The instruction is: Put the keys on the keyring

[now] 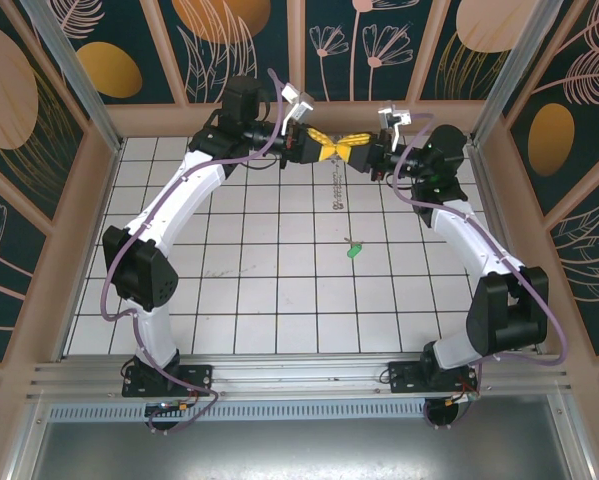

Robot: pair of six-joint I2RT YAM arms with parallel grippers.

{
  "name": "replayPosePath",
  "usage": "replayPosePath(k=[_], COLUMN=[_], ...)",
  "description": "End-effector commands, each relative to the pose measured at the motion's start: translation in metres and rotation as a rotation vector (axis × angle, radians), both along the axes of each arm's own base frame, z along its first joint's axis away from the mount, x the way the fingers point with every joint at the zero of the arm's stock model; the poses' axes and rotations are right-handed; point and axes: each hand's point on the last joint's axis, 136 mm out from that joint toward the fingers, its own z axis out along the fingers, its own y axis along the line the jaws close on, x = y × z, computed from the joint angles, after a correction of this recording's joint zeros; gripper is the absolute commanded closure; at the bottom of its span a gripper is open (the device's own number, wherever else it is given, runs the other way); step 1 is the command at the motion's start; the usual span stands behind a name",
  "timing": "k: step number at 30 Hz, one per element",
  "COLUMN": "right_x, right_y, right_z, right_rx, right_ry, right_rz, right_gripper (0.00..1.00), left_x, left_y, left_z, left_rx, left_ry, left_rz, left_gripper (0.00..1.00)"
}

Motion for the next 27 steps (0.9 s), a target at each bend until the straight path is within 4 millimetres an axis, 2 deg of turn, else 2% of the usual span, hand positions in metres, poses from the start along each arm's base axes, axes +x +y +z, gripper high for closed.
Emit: replayPosePath(k=[1, 5, 18, 23, 25, 27], right_x=[-0.004, -0.005, -0.011, -0.012, -0.013, -0.014], right_y=[0.005, 0.005, 0.005, 0.005, 0.005, 0.005], right_z=[0.009, 0.006, 0.000, -0.001, -0.002, -0.003], right_rx=[-0.002, -0.009, -0.028, -0.034, -0.036, -0.037], right_ry=[-0.048, -0.043, -0.036, -0.034, -0.034, -0.034], right_rz=[0.033, 0.039, 0.051, 0.054, 0.057, 0.059], right_gripper=[0.90, 0.93, 0.88, 0.90, 0.98, 1.00], left_x=[-0.004, -0.004, -0.003, -0.003, -0.002, -0.002], left_y=[-0.001, -0.001, -0.001, -0.001, -0.001, -0.001], left_z=[0.007, 0.007, 0.009, 0.010, 0.010, 0.010], left_rx=[-0.032, -0.033, -0.038, -0.040, -0.041, -0.040], left_ry=[-0.024, -0.022, -0.023, -0.027, -0.029, -0.025], left_rz=[-0.039, -0.035, -0.029, -0.024, -0.023, -0.022], left_gripper=[1.00, 1.00, 1.00, 1.00, 1.00, 1.00])
